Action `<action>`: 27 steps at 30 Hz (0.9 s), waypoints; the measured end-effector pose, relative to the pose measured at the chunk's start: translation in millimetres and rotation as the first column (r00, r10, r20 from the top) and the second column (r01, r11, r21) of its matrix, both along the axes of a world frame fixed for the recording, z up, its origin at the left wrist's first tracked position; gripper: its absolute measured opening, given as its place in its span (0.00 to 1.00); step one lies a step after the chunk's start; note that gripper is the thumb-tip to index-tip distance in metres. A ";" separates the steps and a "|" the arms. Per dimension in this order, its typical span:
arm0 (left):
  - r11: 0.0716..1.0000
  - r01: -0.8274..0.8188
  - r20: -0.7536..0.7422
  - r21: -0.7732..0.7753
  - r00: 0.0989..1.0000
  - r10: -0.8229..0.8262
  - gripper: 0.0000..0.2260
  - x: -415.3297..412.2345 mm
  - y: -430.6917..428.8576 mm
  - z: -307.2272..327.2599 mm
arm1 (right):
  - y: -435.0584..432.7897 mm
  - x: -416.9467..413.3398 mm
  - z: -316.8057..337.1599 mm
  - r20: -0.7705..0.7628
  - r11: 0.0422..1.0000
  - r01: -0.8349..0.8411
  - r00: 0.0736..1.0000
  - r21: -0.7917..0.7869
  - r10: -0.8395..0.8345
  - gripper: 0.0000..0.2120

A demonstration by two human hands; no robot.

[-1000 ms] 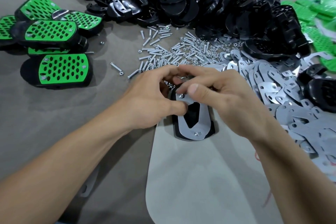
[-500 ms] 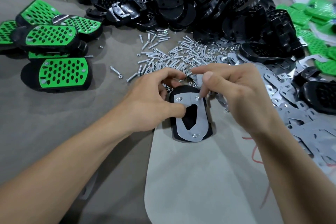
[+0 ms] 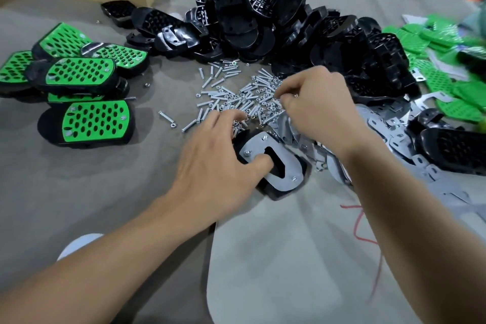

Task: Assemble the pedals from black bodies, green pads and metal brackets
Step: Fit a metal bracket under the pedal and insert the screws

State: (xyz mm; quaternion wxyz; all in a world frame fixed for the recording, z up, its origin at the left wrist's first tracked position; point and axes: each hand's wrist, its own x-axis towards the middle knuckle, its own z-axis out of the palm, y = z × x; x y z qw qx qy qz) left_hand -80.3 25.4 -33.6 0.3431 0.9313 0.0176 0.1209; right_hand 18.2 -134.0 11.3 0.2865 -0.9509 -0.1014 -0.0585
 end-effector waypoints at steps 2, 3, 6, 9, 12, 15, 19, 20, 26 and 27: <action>0.998 0.042 0.043 0.047 0.998 -0.044 0.26 -1.0 -0.2 3.1 | 4.6 10.7 2.9 -0.038 0.997 -0.015 0.999 -0.082 0.012 0.11; 0.996 0.079 0.055 0.050 0.995 -0.081 0.25 -1.4 0.7 4.6 | 6.5 14.4 4.0 -0.076 0.991 -0.043 0.997 -0.123 0.034 0.09; 0.973 0.228 0.019 0.019 0.973 -0.229 0.28 -0.8 7.6 10.4 | 12.5 19.7 7.0 -0.148 0.971 -0.124 0.985 -0.205 0.094 0.08; 0.929 0.370 -0.067 -0.004 0.927 -0.370 0.36 2.0 13.4 15.0 | 20.9 22.2 8.6 -0.133 0.952 -0.126 0.987 -0.279 0.092 0.04; 0.923 0.385 -0.101 0.000 0.918 -0.383 0.37 2.9 13.3 15.2 | 28.8 20.7 7.8 -0.063 0.895 -0.142 0.990 -0.423 0.127 0.05; 0.933 0.357 -0.100 0.037 0.930 -0.352 0.33 2.3 11.8 12.0 | 29.7 14.4 6.8 -0.028 0.854 -0.164 0.985 -0.494 0.172 0.06; 0.957 0.281 -0.052 0.070 0.959 -0.278 0.30 1.2 9.9 7.5 | 17.3 7.5 4.3 0.017 0.951 -0.089 0.995 -0.296 0.098 0.06; 0.962 0.262 -0.039 0.078 0.965 -0.260 0.29 1.1 9.6 6.6 | 11.4 4.2 4.7 0.049 0.980 -0.050 0.997 -0.190 0.061 0.07; 0.974 0.177 0.044 0.139 0.982 -0.184 0.28 -0.6 7.3 3.4 | -18.4 -39.8 2.5 0.064 0.920 0.041 0.995 0.390 -0.071 0.08; 0.972 0.190 0.056 0.138 0.978 -0.199 0.27 -1.2 6.7 3.5 | -21.2 -45.4 -1.2 0.036 0.894 0.052 0.996 0.444 -0.076 0.08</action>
